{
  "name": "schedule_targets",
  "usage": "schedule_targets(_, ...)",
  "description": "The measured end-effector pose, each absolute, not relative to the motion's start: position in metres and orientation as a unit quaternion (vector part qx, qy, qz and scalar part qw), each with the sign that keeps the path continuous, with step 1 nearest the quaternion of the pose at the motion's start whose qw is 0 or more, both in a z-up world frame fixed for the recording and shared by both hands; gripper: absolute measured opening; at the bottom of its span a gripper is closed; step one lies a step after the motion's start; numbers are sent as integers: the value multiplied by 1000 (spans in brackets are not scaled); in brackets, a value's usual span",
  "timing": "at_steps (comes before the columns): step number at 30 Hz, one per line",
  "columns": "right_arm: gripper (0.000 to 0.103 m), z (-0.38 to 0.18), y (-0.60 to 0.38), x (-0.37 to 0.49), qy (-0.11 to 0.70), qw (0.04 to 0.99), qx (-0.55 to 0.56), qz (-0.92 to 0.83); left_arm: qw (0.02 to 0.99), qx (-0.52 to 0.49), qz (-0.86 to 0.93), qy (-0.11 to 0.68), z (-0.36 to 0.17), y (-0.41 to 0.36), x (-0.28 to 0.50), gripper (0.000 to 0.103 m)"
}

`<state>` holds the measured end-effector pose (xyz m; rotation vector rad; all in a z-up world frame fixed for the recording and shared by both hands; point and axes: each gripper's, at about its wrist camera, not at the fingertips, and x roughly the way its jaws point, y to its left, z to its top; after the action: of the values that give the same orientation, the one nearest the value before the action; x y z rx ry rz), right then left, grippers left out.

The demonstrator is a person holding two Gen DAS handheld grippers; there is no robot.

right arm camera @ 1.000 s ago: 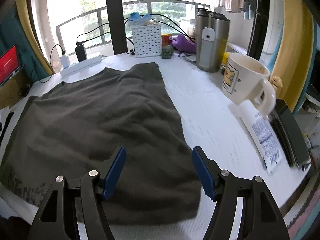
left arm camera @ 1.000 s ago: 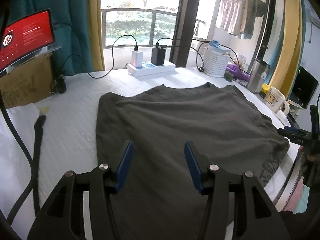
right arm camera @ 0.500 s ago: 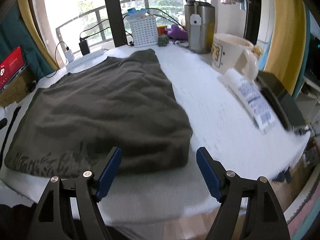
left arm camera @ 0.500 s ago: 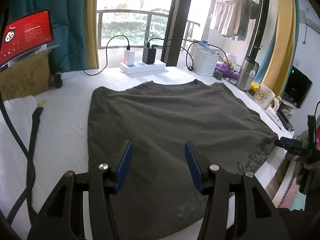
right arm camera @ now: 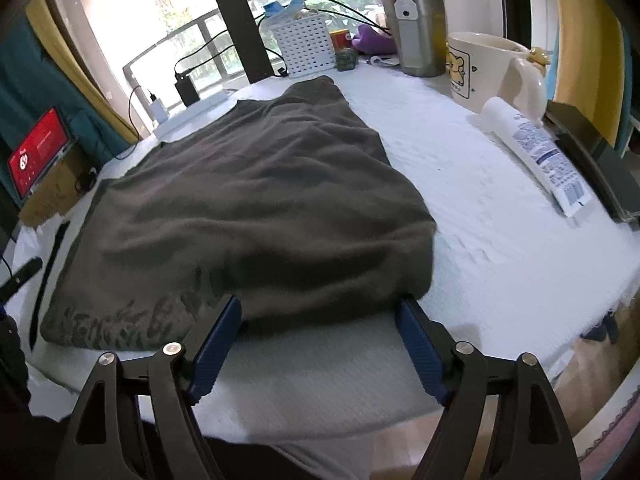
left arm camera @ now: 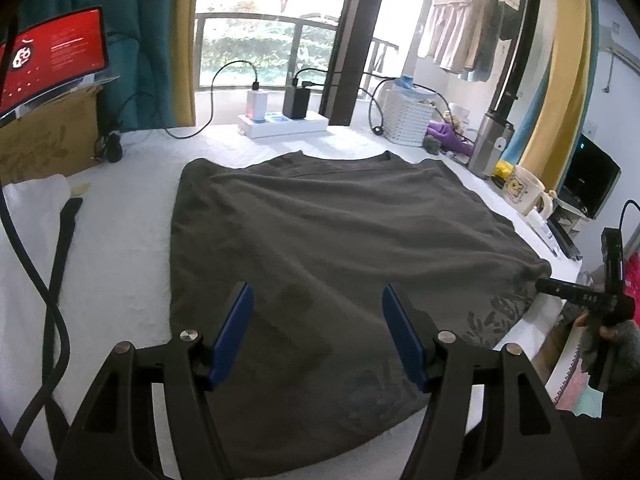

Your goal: Fold small clothes

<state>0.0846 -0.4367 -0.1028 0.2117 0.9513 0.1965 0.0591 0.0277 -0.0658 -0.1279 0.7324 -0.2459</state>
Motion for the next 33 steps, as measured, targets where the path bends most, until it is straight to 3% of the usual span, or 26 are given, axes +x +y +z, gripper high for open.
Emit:
schedule_targets(17,82,-106,-423,142,441,886,122,77,916,-65,-89,385,-75,57,97,67)
schedule_targets(24,52,-107,-399,165,444,888,90,78,913,-71,-87,391,-79,68,114,67)
schedule_targets(28,24,-107,-392,174,445,888,74,83,910,-75,-89,398,-83,72,121,67)
schedule_targets(33,16,-102,-396,178,444,884,94,115,908,-80,-92,400,-86,77,129,67)
